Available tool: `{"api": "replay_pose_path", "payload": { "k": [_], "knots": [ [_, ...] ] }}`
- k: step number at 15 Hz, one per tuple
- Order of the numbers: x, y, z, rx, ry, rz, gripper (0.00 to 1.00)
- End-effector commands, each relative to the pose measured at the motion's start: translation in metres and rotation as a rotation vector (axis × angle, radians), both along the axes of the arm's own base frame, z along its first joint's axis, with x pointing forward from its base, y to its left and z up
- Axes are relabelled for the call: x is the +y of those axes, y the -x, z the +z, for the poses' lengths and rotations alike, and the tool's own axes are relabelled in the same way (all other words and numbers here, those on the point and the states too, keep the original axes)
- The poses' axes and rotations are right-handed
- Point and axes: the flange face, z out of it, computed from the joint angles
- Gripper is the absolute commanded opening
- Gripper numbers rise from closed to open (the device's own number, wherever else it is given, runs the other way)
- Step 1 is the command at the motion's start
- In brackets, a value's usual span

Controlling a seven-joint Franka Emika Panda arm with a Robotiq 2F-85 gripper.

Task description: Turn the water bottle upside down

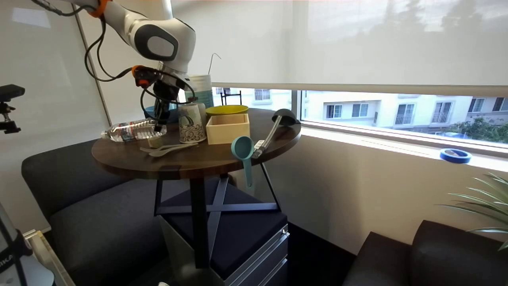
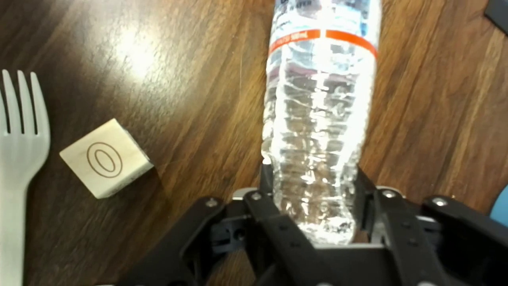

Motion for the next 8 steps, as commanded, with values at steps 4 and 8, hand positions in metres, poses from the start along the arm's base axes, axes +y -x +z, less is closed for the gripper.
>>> {"api": "replay_pose_path", "payload": {
  "k": [4, 8],
  "knots": [
    [0.034, 0.027, 0.046, -0.173, 0.038, 0.102, 0.21],
    [0.055, 0.045, 0.071, -0.347, 0.080, 0.169, 0.21]
  ]
}}
